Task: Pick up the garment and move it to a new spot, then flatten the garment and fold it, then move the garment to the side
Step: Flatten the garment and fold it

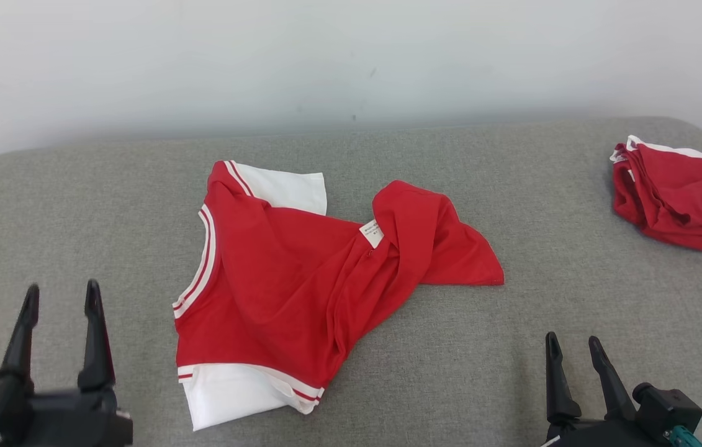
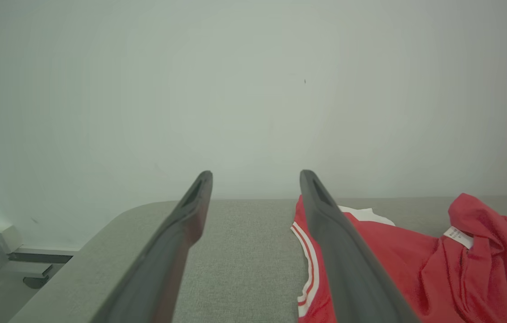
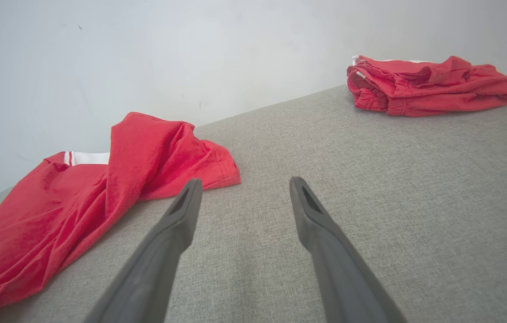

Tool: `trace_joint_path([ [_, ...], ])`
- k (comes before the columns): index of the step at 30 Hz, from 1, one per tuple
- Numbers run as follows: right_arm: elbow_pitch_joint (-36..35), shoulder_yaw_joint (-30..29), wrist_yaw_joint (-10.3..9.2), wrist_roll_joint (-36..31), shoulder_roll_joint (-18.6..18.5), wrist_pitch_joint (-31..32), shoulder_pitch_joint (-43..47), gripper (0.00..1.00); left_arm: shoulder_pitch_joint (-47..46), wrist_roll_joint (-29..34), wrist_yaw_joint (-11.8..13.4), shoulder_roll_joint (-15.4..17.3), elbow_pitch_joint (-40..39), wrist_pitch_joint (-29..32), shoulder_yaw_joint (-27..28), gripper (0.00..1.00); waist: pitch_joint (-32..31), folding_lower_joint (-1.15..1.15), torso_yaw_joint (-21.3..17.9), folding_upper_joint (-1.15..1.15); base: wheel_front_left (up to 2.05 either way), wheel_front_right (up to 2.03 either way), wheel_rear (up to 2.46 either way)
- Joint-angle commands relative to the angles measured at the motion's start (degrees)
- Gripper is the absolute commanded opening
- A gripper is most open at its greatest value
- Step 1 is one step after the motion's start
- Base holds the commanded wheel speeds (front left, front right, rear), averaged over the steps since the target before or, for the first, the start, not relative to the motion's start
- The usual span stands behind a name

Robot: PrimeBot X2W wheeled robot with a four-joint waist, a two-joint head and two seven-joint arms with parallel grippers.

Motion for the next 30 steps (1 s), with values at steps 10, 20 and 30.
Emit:
trace_joint_path([
  [10,0.5,0.2,-0.16,-1.1,0.1,-0.3,1.0,1.00,9.6,4.9,-2.4,-8.3,-1.6,-0.2,4.8,1.00,-0.6,0.01,1.8,0.00,0.00,0.00,0.00],
  [20,1.9,3.1,-0.16,-2.2,-1.1,-0.3,-2.4,1.00,9.0,8.1,-5.4,-12.2,-0.6,-0.2,7.3,1.00,-0.9,0.01,3.8,0.00,0.00,0.00,0.00],
  [30,8.5,9.4,-0.16,-3.4,-4.2,2.2,-16.3,1.00,6.2,9.5,-7.3,-14.0,0.5,-0.2,5.8,1.00,1.3,0.01,7.0,0.00,0.00,0.00,0.00],
])
